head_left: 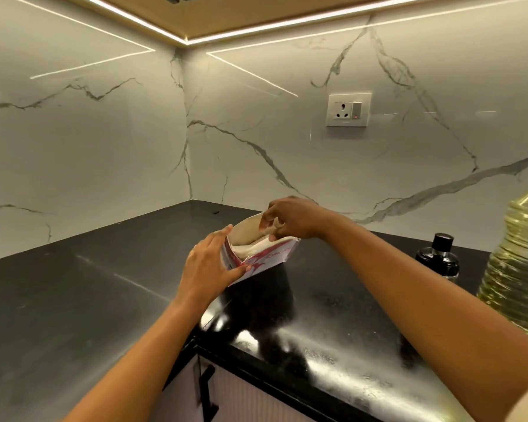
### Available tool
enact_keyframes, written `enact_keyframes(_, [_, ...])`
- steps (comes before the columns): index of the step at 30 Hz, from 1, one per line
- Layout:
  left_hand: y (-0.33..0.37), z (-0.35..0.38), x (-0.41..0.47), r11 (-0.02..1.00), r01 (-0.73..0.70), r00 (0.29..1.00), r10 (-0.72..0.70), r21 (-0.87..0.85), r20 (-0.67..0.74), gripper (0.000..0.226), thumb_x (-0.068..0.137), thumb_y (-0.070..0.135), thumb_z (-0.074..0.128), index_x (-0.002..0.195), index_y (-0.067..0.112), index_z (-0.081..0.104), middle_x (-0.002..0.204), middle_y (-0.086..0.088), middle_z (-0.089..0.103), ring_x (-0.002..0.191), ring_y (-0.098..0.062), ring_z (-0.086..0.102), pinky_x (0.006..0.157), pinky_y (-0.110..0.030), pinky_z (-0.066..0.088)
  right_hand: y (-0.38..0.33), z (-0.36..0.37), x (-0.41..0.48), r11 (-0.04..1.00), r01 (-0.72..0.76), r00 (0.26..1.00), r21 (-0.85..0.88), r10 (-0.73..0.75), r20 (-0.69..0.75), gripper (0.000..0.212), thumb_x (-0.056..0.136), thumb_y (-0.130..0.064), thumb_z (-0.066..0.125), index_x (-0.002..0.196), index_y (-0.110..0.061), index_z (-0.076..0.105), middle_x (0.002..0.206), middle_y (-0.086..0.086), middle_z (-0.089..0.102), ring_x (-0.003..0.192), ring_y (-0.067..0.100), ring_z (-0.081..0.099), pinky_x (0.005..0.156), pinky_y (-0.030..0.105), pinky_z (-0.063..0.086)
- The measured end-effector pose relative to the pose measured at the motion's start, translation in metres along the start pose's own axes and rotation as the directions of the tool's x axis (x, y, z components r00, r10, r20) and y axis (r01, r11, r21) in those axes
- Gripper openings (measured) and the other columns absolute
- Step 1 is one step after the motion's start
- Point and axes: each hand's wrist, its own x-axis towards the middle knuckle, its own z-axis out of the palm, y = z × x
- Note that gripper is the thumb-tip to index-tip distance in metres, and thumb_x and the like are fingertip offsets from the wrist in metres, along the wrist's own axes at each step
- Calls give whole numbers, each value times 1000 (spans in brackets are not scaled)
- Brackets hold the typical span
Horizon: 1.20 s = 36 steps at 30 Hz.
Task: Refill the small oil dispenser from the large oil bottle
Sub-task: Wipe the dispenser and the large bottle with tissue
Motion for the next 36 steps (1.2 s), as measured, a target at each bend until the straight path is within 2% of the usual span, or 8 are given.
enact_keyframes(8, [-2, 0, -2, 999, -32, 999, 33, 43, -4, 90, 68, 50, 79, 142, 17, 41, 135, -7, 56, 119, -25, 56, 101, -44, 44, -5, 4, 7, 999, 39, 994, -23, -36, 99, 15, 87, -17, 64, 101, -16, 68, 102, -3, 59, 92, 9, 45, 79, 22, 34])
enact_keyframes(13, [-2, 0, -2, 999, -32, 999, 33, 35, -11, 90, 67, 51, 79, 142, 16, 42, 135, -8, 56, 119, -26, 57, 100, -46, 44, -4, -1, 12, 991, -2, 999, 132, -3, 40, 5, 81, -19, 71, 84, -15, 68, 86, -4, 62, 83, 12, 54, 68, 17, 37])
enact_keyframes(18, [-3, 1, -2, 999, -31, 999, 31, 18, -9, 90, 67, 52, 79, 141, 16, 43, 135, -8, 57, 118, -26, 57, 101, -48, 45, 4, -5, 15, 933, -94, 995, 348, 79, 57, 17, 84, -18, 68, 97, -7, 70, 93, 4, 67, 77, 13, 59, 66, 15, 44])
enact_keyframes(20, [-4, 1, -2, 999, -30, 999, 31, 10, -14, 90, 67, 51, 79, 141, 16, 43, 134, -7, 57, 117, -25, 58, 100, -48, 46, 6, -5, 15, 917, -112, 994, 383, 100, 50, 18, 85, -18, 67, 98, -7, 68, 92, 6, 67, 69, 10, 57, 62, 16, 44])
enact_keyframes(24, [-4, 2, -1, 1000, -29, 999, 29, 8, -22, 89, 67, 51, 79, 140, 16, 44, 134, -7, 57, 117, -25, 58, 99, -46, 46, 7, 0, 15, 902, -124, 991, 413, 134, 7, 16, 88, -17, 63, 98, -5, 67, 94, 9, 66, 73, 15, 56, 71, 24, 50])
enact_keyframes(29, [-4, 3, 0, 1000, -9, 1000, 10, 8, -29, 90, 66, 51, 80, 140, 16, 44, 134, -6, 57, 117, -25, 58, 99, -45, 45, 8, 4, 16, 874, -171, 975, 455, 216, -48, 14, 94, -18, 55, 103, -8, 59, 99, 8, 63, 68, 12, 56, 57, 18, 47])
enact_keyframes(32, [-3, 4, 1, 1000, 10, 999, -10, 9, -44, 90, 66, 52, 79, 141, 17, 44, 135, -6, 56, 118, -26, 58, 100, -46, 45, 6, 1, 17, 800, -197, 962, 567, 270, -47, 9, 97, -17, 50, 102, -11, 53, 87, 4, 61, 63, 12, 61, 57, 19, 50])
enact_keyframes(36, [-4, 4, 2, 998, 68, 997, -68, 0, -38, 94, 64, 63, 72, 142, 18, 43, 137, -5, 55, 119, -26, 57, 100, -52, 46, 8, -7, 24, 673, -207, 934, 710, 352, -61, 11, 97, -14, 48, 107, -9, 51, 91, 11, 64, 66, 17, 67, 63, 24, 57])
